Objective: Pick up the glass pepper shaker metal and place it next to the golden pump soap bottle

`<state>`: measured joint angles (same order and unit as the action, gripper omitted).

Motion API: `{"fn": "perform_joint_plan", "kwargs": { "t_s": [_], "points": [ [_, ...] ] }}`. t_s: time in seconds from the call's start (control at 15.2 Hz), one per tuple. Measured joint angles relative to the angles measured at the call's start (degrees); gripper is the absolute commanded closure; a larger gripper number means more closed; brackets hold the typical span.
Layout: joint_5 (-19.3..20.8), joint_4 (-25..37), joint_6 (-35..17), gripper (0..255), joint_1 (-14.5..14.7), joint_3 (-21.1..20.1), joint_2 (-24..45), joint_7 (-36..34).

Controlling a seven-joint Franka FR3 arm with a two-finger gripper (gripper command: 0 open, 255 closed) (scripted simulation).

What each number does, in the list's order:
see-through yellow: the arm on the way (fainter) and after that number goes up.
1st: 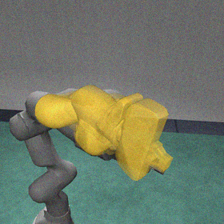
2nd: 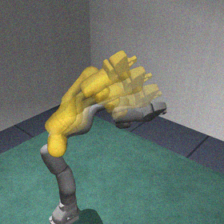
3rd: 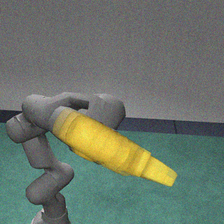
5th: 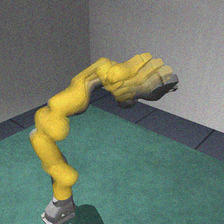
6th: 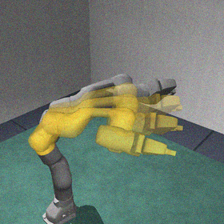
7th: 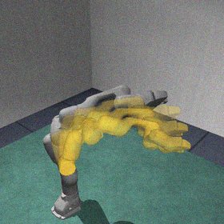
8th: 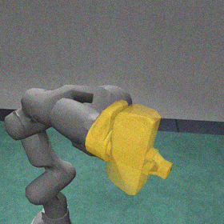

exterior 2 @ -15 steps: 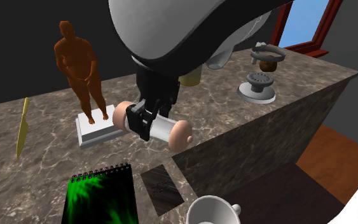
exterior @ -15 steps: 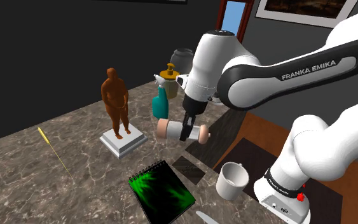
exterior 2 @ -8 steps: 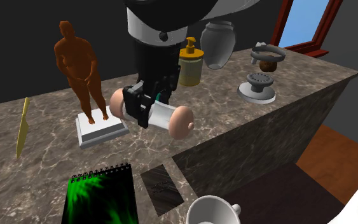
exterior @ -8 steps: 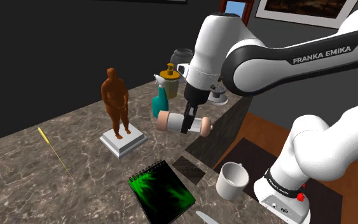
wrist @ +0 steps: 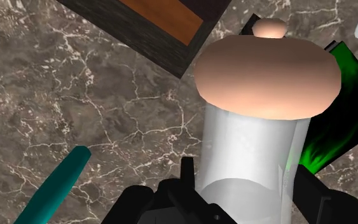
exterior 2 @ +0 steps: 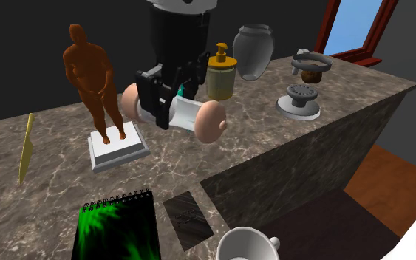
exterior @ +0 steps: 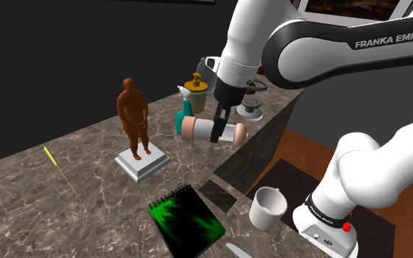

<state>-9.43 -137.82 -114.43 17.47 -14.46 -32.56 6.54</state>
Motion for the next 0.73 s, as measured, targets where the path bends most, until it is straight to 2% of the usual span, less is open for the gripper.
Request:
{"fn": "perform_joint_plan", "kwargs": {
  "t_s": [0.73],
  "points": [
    [0.77,8.34,8.37,255,-0.37,0.80,-0.03,-0.40]
  ]
}}
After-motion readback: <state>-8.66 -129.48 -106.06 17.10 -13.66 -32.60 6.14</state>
